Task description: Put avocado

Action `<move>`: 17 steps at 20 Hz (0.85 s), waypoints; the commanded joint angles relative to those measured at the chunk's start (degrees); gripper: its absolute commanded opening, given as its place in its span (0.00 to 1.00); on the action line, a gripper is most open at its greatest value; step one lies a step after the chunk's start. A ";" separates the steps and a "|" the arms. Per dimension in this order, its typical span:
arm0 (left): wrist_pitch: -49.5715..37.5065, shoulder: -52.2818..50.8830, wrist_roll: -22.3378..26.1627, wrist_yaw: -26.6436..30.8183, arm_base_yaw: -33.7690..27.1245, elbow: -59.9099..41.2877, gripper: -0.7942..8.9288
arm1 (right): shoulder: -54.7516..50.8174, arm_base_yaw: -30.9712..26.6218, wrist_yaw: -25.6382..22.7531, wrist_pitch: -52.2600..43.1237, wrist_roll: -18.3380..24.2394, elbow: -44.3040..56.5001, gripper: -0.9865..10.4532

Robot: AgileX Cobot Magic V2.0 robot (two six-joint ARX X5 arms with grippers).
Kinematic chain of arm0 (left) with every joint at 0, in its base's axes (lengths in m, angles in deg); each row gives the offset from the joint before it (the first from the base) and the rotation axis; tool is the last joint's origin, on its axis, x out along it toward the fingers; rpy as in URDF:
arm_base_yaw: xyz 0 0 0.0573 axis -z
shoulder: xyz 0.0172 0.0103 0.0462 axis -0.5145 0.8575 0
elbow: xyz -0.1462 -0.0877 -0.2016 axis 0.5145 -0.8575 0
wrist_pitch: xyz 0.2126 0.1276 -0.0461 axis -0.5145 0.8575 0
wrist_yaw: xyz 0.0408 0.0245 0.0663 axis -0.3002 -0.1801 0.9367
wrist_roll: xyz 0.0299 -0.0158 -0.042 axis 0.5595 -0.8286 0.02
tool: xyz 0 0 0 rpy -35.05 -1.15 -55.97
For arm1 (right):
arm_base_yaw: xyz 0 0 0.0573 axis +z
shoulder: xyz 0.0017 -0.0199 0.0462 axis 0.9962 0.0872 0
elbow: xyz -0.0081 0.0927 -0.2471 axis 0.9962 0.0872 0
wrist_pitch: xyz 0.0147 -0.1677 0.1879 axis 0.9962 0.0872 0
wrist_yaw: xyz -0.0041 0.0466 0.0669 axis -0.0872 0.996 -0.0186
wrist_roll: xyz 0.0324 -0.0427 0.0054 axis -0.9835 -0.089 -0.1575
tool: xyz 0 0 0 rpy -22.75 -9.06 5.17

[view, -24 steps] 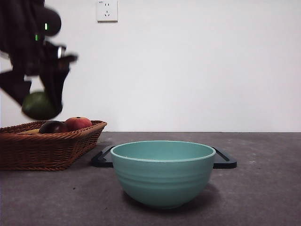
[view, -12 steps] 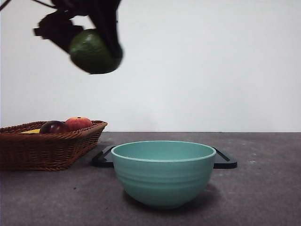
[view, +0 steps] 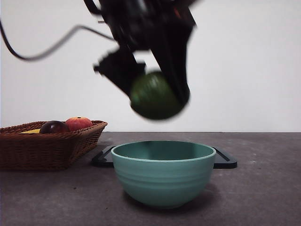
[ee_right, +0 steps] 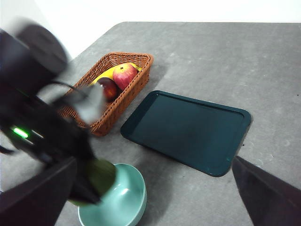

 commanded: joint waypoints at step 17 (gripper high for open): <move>-4.81 13.75 -0.81 5.92 1.88 1.18 0.26 | 0.15 0.09 0.13 -0.59 0.50 -1.11 0.67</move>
